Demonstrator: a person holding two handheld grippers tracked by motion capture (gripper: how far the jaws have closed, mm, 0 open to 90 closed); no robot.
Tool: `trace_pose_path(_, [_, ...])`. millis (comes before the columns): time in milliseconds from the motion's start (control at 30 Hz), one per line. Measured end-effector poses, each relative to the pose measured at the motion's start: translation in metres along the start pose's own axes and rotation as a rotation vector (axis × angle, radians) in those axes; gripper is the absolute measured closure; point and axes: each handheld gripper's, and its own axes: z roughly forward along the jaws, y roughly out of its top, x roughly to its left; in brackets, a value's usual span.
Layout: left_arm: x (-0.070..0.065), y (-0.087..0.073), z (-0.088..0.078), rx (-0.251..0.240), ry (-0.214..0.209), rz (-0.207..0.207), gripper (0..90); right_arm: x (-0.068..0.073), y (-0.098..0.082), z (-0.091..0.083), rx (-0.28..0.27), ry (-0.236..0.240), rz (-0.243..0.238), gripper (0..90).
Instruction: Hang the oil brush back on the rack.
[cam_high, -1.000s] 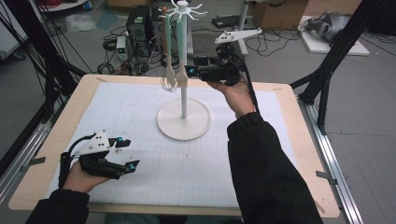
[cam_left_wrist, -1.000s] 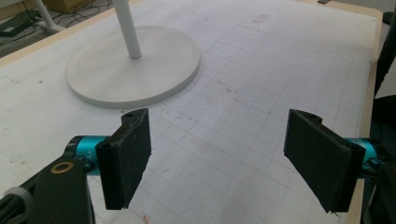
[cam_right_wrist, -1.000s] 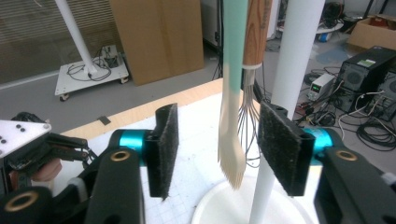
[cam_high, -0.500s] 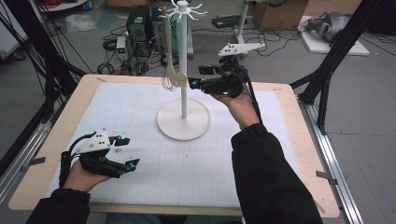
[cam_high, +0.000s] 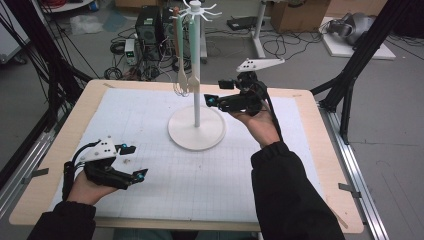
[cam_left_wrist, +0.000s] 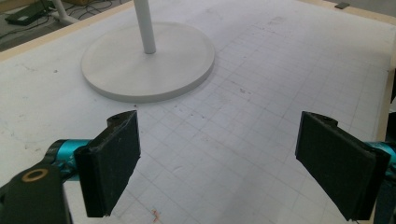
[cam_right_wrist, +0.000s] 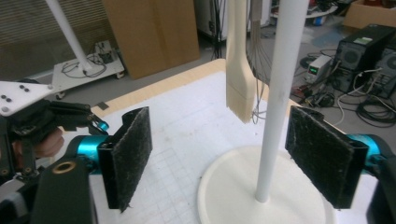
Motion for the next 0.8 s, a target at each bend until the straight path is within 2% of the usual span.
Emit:
trace_pose_path(367, [0.002,-0.001,-0.003,-0.005,0.016,-0.009,13.7,0.001,-0.017,-0.001,0.013,-0.016,-0.009,19.7])
trace_pose_path(800, [0.004,-0.001,-0.004,-0.007,0.018,-0.012,13.7,0.001,-0.040,-0.003,0.026,-0.025,0.004,19.2])
